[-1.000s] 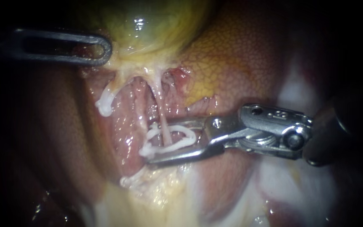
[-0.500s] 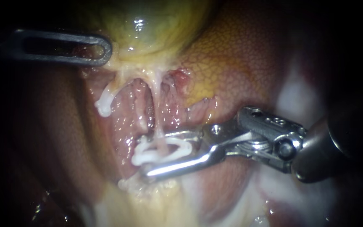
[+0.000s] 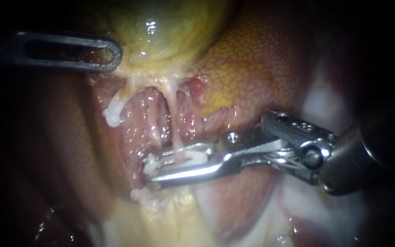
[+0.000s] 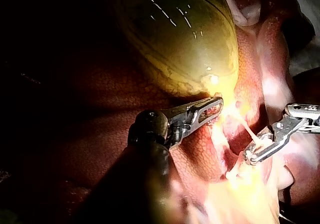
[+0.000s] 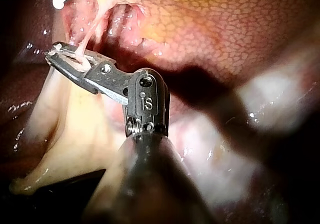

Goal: Clipping second clip right tube

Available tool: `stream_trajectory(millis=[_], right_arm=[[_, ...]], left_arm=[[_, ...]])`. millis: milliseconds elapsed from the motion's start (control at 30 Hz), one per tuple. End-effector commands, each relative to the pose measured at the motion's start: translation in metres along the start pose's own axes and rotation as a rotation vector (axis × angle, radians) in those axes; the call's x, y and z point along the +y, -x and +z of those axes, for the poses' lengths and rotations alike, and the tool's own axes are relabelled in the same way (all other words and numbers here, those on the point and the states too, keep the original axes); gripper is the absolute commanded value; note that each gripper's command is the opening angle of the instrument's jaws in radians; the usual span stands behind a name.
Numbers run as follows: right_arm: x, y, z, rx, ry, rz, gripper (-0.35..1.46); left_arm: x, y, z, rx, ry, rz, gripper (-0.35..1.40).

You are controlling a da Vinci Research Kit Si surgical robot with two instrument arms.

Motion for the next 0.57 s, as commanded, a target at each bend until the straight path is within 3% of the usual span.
stream_trajectory(millis=[33, 567], right_arm=[[0.0, 0.0001, 0.0, 0.007, 0.014, -0.001, -0.35], [0.0005, 0.0004, -0.0003, 0.016, 0.035, -0.004, -0.35]], left_arm=[[0.0, 0.0, 0.0, 0.0, 0.0, 0.0, -0.35], [0.0, 0.0, 0.0001, 0.0, 0.0, 0.0, -0.35]])
